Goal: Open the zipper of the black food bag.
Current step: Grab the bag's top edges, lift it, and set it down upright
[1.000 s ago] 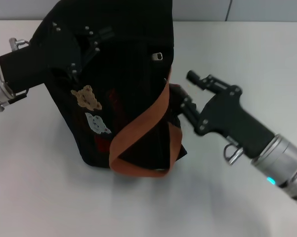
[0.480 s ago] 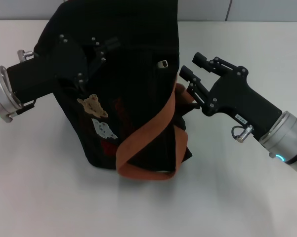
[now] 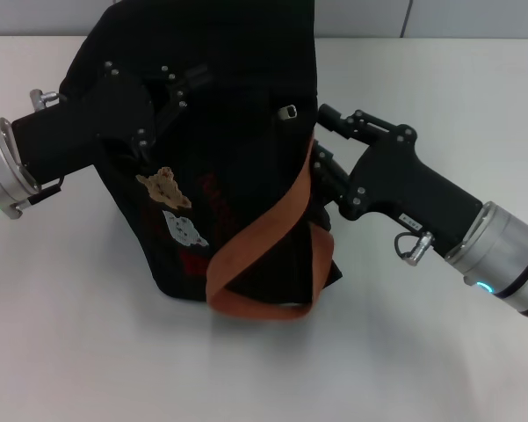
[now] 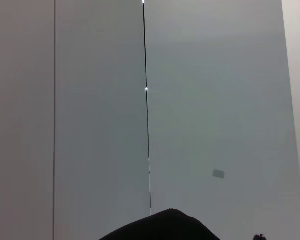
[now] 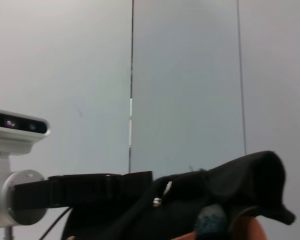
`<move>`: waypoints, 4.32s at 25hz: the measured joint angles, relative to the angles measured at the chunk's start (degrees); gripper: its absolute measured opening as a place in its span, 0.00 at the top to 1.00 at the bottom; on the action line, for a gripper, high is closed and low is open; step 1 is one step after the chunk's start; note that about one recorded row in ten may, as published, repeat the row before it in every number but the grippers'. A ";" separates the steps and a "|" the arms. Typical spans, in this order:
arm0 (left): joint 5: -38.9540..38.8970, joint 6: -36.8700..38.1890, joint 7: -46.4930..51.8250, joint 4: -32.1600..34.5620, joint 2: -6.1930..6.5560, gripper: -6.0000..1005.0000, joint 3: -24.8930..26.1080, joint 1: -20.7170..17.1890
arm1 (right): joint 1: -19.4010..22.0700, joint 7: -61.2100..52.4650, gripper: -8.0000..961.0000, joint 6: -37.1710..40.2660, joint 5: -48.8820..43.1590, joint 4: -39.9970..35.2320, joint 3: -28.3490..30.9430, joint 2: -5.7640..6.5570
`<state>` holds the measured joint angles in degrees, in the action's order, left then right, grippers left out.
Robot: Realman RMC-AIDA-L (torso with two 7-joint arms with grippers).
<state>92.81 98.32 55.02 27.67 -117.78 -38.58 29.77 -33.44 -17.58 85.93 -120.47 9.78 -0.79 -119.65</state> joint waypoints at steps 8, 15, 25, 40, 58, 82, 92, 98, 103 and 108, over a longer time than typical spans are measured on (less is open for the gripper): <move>-0.15 -0.07 0.00 0.01 0.00 0.96 -0.04 -0.08 | -1.70 -2.27 0.59 -1.73 -2.19 -0.39 0.00 -0.03; -0.20 0.00 0.00 0.01 0.01 0.95 -0.21 0.05 | -4.51 -5.64 0.59 -5.13 -3.47 -0.46 0.00 0.06; 0.00 -0.10 0.00 0.02 -0.07 0.94 -0.26 0.25 | -6.92 -6.52 0.59 -7.85 -4.68 -0.30 0.01 0.07; -0.06 0.12 -0.06 0.01 -0.15 0.93 -0.26 0.16 | -6.81 -6.59 0.84 -9.01 -4.33 -0.12 0.70 -0.16; -0.01 -0.04 -0.17 0.01 -0.26 0.92 -0.14 -0.06 | -6.29 -6.00 0.97 -8.58 -4.15 0.08 0.71 -0.23; -1.04 0.46 -0.62 -0.05 -0.20 0.90 3.28 -2.30 | -6.10 -5.89 0.96 -10.71 -4.47 0.06 0.57 -0.24; -5.02 0.92 -1.66 -0.08 -0.01 0.89 3.93 -5.03 | -5.56 -5.88 0.94 -12.23 -4.60 0.06 0.17 -0.23; -7.35 1.45 -2.41 -0.08 0.64 0.88 4.06 -7.28 | -3.82 -5.88 0.92 -12.53 -5.26 0.00 0.09 -0.17; -8.11 1.54 -2.97 -0.16 1.30 0.88 4.78 -9.15 | -2.08 -5.89 0.91 -12.64 -6.34 -0.20 0.09 -0.05; -8.23 1.52 -3.49 -0.16 1.65 0.87 5.57 -10.46 | -0.61 -5.89 0.90 -12.80 -6.91 -0.39 0.08 0.10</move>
<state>84.58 99.83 51.53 27.51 -116.12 -33.01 19.31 -34.05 -23.47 73.13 -127.37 9.39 -0.71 -119.55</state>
